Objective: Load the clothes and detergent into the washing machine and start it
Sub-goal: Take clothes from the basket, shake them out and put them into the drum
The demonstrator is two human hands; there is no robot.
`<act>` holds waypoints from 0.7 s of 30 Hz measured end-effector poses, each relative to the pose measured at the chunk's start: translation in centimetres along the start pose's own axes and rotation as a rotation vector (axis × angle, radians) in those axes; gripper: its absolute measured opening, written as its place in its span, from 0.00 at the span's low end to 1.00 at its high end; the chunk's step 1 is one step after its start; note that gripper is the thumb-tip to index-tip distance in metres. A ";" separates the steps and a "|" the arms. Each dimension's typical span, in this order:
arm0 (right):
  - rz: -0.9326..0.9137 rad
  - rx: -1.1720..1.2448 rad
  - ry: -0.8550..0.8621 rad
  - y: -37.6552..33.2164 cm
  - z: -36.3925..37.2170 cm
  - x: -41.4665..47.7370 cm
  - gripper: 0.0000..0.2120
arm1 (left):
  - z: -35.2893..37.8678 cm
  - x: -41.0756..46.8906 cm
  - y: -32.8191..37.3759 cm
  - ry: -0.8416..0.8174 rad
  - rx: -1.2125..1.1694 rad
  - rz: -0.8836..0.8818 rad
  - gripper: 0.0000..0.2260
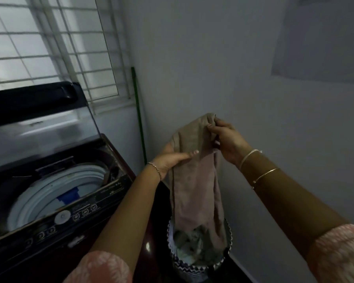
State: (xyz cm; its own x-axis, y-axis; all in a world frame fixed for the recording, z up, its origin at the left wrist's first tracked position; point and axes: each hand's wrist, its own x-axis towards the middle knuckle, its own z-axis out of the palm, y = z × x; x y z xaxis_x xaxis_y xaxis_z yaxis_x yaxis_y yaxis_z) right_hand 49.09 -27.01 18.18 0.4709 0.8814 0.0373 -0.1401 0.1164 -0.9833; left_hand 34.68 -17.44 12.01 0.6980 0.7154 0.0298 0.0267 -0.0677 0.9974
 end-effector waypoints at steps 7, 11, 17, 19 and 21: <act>-0.069 0.125 -0.068 -3.0 2.5 -1.8 0.13 | 0.8 -3.4 -0.2 0.049 0.430 -0.086 0.67; -0.090 0.219 -0.098 -3.9 4.7 -2.8 0.15 | 0.5 -2.2 -1.8 0.241 0.419 -0.126 0.72; -0.118 0.317 -0.153 -5.0 7.7 -2.7 0.14 | 0.0 -0.3 -0.1 0.438 0.244 0.055 0.64; -0.130 0.291 -0.184 -5.2 8.8 -2.4 0.09 | -0.2 -0.5 1.5 0.487 0.113 0.112 0.54; -0.162 0.247 -0.218 -5.2 9.5 -1.8 0.06 | -1.1 -0.5 2.2 0.549 0.064 0.130 0.40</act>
State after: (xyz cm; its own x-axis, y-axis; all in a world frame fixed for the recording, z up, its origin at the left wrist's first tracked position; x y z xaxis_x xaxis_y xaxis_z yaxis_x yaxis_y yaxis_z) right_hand 40.66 -24.79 24.89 0.3114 0.9162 0.2523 -0.2974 0.3462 -0.8898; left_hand 33.59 -17.13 14.29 0.2249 0.9538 0.1992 0.0203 -0.2090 0.9777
